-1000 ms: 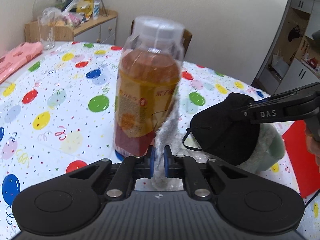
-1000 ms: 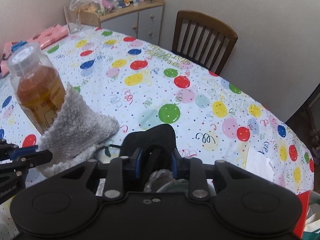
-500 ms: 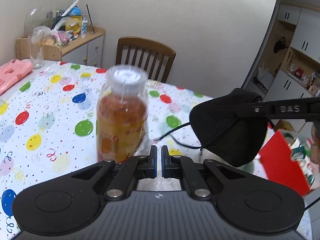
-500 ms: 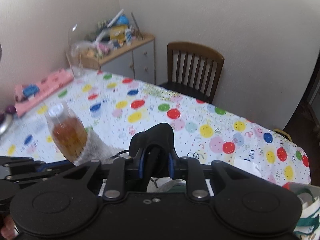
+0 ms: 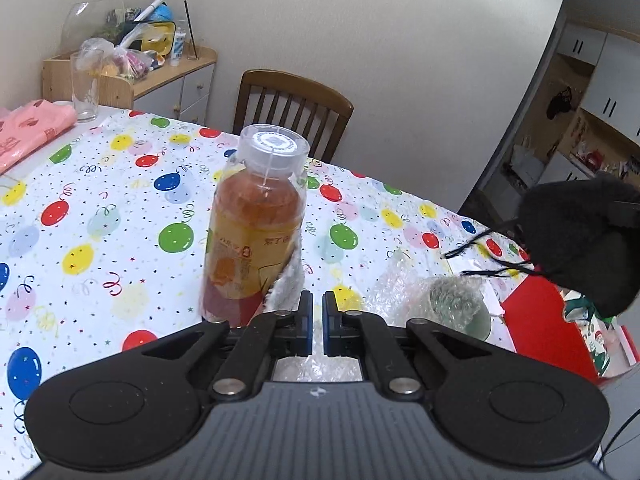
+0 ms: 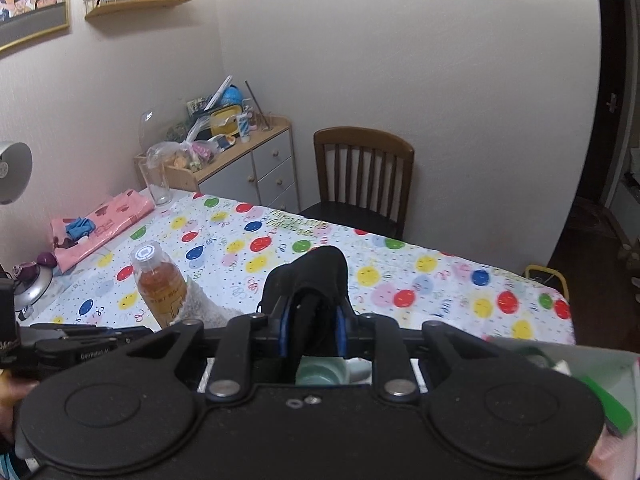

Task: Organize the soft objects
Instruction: 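Grasp the black mask with the right tool while the left tool grasps the bubble wrap, then carry the black mask and bubble wrap with both tools over the shoebox, then open both tools to drop the mask and bubble wrap into the box, then move both tools back from the shoebox toward the towel and white napkin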

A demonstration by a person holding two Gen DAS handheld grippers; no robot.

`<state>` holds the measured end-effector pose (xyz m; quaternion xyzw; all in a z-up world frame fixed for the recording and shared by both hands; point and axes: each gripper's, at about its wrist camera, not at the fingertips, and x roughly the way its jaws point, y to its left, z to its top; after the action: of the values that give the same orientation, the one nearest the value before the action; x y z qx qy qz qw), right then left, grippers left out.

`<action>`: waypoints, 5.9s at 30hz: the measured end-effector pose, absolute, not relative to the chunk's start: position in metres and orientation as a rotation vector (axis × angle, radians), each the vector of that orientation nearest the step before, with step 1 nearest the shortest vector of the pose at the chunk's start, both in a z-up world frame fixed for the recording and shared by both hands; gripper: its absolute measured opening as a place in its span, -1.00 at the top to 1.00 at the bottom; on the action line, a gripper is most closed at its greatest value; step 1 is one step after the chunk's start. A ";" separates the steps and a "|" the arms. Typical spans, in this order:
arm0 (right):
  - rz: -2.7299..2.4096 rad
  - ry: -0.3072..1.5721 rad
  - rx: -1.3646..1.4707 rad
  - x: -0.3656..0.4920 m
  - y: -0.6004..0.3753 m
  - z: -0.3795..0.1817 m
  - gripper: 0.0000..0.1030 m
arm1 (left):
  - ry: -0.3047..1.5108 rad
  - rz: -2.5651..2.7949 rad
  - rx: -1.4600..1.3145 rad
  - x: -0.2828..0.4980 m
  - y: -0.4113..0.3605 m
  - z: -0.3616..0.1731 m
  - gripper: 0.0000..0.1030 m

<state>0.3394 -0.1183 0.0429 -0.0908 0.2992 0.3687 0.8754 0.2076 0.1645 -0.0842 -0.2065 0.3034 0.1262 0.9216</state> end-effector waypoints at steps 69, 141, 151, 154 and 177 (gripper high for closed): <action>0.528 0.608 0.030 0.359 -0.348 0.041 0.61 | 0.610 0.146 -0.233 0.254 0.049 -0.006 0.91; 0.469 0.783 -0.192 0.440 -0.432 -0.057 -0.46 | 0.963 -0.150 -0.191 0.428 -0.220 -0.092 0.80; 0.493 0.729 -0.217 0.424 -0.436 -0.037 -0.88 | 0.897 -0.161 -0.173 0.406 -0.223 -0.079 -0.40; 0.504 0.697 -0.212 0.416 -0.438 -0.029 -0.99 | 0.881 -0.167 -0.173 0.399 -0.223 -0.073 -0.40; 0.722 0.600 -0.114 0.355 -0.350 0.038 -0.99 | 0.674 -0.059 -0.287 0.289 -0.114 -0.011 -0.98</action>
<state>0.3548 -0.3498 0.0377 -0.0547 0.2890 0.3476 0.8903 0.2888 -0.1137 -0.0109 -0.1402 0.3293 -0.0287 0.9333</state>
